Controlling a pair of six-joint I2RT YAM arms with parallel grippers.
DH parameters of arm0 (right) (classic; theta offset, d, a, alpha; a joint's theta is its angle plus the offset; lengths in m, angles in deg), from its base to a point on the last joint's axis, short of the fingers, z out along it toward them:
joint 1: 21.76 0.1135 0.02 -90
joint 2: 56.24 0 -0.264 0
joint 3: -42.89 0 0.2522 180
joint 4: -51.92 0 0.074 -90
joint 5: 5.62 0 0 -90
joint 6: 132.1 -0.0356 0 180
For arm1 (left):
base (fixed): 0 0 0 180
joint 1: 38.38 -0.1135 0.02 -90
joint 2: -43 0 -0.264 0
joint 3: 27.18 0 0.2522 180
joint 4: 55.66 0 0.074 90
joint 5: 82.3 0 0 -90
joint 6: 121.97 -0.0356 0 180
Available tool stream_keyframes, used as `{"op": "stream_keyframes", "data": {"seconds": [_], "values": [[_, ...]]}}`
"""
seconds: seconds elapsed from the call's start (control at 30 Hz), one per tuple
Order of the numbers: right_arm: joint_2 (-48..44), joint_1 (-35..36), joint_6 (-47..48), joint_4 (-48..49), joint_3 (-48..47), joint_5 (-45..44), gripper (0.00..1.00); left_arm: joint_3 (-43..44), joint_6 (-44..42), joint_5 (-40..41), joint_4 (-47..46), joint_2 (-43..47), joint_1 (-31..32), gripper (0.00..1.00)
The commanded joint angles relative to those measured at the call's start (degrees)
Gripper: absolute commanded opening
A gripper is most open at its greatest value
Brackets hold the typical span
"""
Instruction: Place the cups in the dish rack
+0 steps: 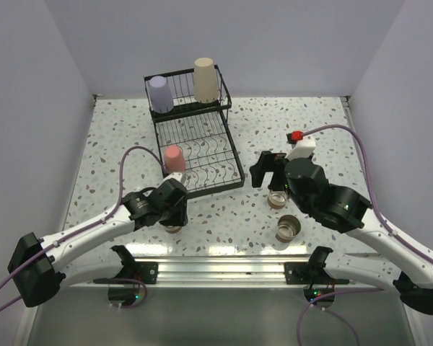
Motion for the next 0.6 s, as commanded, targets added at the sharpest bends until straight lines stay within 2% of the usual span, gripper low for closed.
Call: {"op": "stream_keyframes", "data": {"seconds": [0.0, 0.23, 0.27, 0.3, 0.4, 0.57], "values": [[-1.7, 0.2, 0.0, -1.7, 0.6, -2.3, 0.98, 0.9, 2.3, 3.9, -2.8, -1.9, 1.1, 0.39], [-2.3, 0.2, 0.5, -2.3, 1.2, -1.8, 0.98, 0.8, 3.3, 5.5, -3.2, -3.8, 1.7, 0.11], [-2.4, 0.3, 0.6, -2.3, 1.0, -1.8, 0.98, 0.8, 3.4, 5.6, -3.2, -3.8, 1.7, 0.03], [-2.5, 0.2, 0.6, -2.4, 1.0, -1.7, 0.98, 0.9, 3.3, 5.6, -3.1, -3.8, 1.7, 0.00], [-2.3, 0.2, 1.3, -2.7, 0.3, -1.4, 0.98, 3.0, 1.8, 5.8, -2.1, -4.2, 1.7, 0.00], [-1.1, 0.3, 3.3, -4.4, -3.8, -0.6, 0.98, 12.3, -1.8, 1.9, -0.5, -4.8, 1.7, 0.00]]}}
